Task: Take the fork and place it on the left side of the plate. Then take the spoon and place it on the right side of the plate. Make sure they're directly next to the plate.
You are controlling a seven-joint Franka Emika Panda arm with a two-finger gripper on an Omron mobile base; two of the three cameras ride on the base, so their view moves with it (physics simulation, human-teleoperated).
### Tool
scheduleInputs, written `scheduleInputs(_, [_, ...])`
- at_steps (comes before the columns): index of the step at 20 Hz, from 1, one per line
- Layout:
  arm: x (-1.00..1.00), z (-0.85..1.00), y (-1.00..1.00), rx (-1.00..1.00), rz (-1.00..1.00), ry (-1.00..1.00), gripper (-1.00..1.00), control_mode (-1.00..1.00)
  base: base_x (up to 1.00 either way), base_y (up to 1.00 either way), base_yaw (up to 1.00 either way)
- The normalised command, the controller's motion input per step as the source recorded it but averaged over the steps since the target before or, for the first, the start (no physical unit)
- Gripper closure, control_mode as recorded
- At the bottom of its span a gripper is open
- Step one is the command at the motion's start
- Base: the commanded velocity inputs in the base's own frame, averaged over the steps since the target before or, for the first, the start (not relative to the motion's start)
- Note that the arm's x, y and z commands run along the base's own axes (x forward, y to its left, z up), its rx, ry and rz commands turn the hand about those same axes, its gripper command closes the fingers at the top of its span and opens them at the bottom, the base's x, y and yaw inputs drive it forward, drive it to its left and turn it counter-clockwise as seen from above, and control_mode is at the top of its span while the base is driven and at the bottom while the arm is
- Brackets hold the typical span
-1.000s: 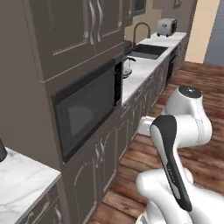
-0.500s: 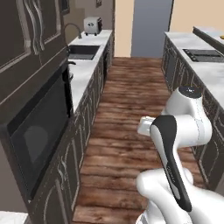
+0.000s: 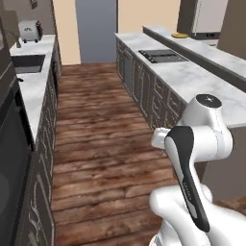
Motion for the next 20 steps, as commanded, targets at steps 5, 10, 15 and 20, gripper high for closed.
scheduleInputs(5, [0.0, 0.0, 0.0, 0.0, 0.0, 0.0, 1.0, 1.0, 0.1, -0.01, -0.44])
scheduleInputs(10, [0.0, 0.0, 0.0, 0.0, 0.0, 0.0, 1.0, 1.0, 0.12, -0.49, -0.29])
scheduleInputs(15, [0.0, 0.0, 0.0, 0.0, 0.0, 0.0, 1.0, 1.0, 0.45, -0.7, -0.26])
scheduleInputs(20, [0.0, 0.0, 0.0, 0.0, 0.0, 0.0, 1.0, 1.0, 0.67, -0.78, -0.23])
